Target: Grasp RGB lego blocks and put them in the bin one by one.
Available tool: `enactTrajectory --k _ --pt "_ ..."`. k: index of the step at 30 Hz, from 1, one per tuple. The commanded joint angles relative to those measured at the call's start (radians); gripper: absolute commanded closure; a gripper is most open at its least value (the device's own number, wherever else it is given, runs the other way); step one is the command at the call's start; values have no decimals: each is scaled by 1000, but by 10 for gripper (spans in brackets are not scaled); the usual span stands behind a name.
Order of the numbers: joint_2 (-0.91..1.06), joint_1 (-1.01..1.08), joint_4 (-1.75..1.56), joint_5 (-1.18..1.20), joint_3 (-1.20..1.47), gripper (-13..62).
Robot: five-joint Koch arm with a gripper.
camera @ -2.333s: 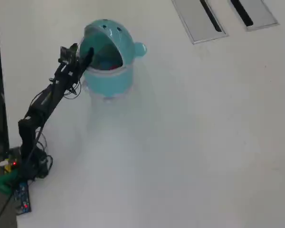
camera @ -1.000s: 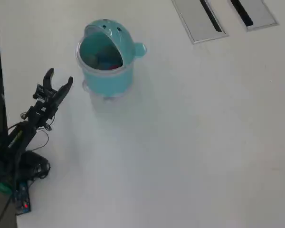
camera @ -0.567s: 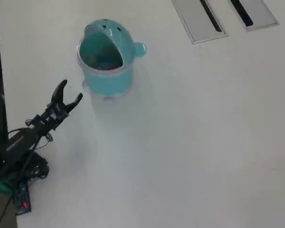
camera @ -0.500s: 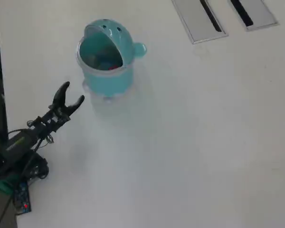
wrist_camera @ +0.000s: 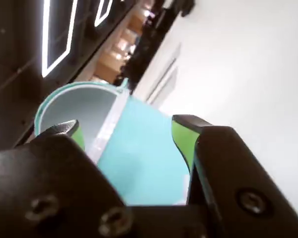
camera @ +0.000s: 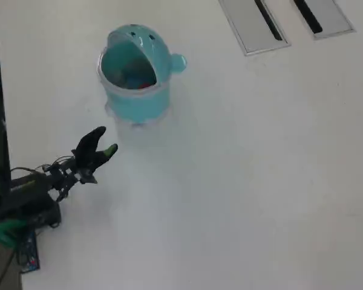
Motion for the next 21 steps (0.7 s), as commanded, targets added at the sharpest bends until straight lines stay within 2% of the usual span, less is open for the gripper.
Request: enactTrajectory --k 1,8,21 --pt "71 43 -149 5 8 163" --pt "69 146 -204 94 141 162" --pt "69 160 -327 179 357 163"
